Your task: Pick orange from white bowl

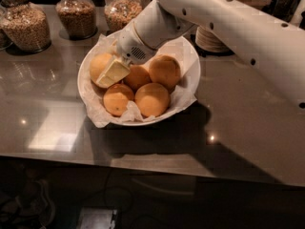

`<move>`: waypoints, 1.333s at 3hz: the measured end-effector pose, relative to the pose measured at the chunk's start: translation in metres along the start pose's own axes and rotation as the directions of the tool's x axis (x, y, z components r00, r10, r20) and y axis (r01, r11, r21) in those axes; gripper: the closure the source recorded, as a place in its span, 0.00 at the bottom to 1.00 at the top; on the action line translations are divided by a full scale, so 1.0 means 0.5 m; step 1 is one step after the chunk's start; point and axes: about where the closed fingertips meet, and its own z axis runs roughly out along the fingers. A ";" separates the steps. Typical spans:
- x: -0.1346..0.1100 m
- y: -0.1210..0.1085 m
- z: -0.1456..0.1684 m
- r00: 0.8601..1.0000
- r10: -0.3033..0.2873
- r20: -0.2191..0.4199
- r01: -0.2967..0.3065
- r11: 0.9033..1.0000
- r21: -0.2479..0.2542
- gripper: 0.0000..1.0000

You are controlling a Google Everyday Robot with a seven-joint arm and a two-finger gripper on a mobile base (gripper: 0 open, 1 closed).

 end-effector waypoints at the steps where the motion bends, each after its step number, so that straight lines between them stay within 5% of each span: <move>1: 0.000 0.000 0.000 1.000 0.000 0.000 0.000 1.000 0.000 0.89; 2: 0.000 0.010 0.005 1.000 -0.003 0.008 0.003 1.000 -0.013 1.00; 3: -0.003 0.010 0.002 1.000 -0.003 0.008 0.003 1.000 -0.013 1.00; 4: -0.074 0.076 -0.073 0.994 -0.088 0.068 0.085 0.995 0.043 1.00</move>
Offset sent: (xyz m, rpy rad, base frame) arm -0.0098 0.0006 -0.0059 0.0172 0.0150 0.0204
